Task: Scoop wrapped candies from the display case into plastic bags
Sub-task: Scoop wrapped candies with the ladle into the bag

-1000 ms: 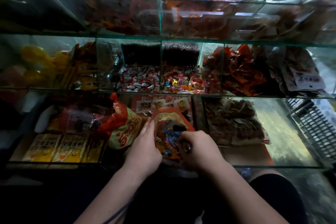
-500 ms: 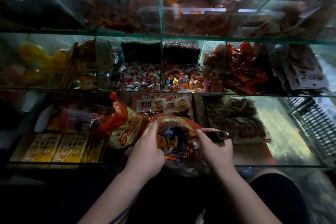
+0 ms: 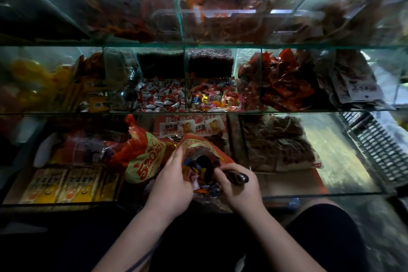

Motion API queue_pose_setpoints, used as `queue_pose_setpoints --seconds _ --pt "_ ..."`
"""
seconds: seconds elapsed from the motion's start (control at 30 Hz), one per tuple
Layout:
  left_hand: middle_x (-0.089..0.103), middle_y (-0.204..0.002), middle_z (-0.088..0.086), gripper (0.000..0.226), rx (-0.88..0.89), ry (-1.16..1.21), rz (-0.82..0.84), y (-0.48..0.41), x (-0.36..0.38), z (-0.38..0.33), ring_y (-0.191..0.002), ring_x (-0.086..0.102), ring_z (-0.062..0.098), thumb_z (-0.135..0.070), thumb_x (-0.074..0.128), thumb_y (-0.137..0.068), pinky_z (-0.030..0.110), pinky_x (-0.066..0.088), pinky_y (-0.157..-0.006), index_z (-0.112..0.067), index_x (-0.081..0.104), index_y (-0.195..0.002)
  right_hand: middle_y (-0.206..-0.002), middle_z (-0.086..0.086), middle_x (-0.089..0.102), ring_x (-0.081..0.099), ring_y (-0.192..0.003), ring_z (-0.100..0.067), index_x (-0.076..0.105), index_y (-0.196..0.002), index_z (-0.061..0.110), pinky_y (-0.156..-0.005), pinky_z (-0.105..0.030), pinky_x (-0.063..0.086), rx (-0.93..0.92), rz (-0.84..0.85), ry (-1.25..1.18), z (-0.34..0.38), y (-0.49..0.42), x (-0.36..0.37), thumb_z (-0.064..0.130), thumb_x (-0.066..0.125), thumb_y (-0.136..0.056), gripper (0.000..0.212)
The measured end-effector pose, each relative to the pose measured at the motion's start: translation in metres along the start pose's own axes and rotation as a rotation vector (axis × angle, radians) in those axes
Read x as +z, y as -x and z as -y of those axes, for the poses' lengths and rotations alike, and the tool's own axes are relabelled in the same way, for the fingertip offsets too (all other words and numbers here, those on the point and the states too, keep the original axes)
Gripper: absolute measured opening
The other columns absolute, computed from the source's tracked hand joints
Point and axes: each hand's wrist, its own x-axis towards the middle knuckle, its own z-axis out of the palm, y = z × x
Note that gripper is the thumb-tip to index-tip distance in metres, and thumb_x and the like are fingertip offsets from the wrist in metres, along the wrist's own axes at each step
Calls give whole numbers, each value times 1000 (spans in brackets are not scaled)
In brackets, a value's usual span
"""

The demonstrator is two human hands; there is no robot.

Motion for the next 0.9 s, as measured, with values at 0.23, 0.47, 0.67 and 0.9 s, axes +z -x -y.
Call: queue_pose_setpoints --seconds 0.23,0.47,0.67,0.9 --pt "14 -166 -18 95 -8 -16 -8 0 -3 4 -144 29 5 0 54 -87 24 26 -113 -35 6 -161 -76 3 77 73 -81 -11 79 -78 24 -79 -34 58 311 -54 -255 9 -5 -20 38 79 -86 16" --pt "10 -167 -17 96 -16 -44 -11 -1 -5 6 -151 18 9 -4 55 -85 22 20 -111 -35 5 -161 -75 13 76 71 -72 0 78 -80 36 -70 -26 55 352 -193 -342 21 3 -17 43 76 -86 10" --pt "1 -164 -25 87 55 -92 -133 6 -4 -5 -153 8 10 -10 60 -90 29 22 -116 -36 15 -160 -61 5 74 66 -48 -3 78 -79 35 -45 -15 47 339 -280 -488 31 8 -49 37 77 -87 8" --pt "51 -142 -4 45 440 -133 -217 16 18 -30 -137 44 11 -17 60 -94 38 40 -115 -14 56 -139 -83 -11 79 78 -82 -35 78 -80 30 -64 -31 62 375 -224 -762 31 17 -80 25 74 -92 13"
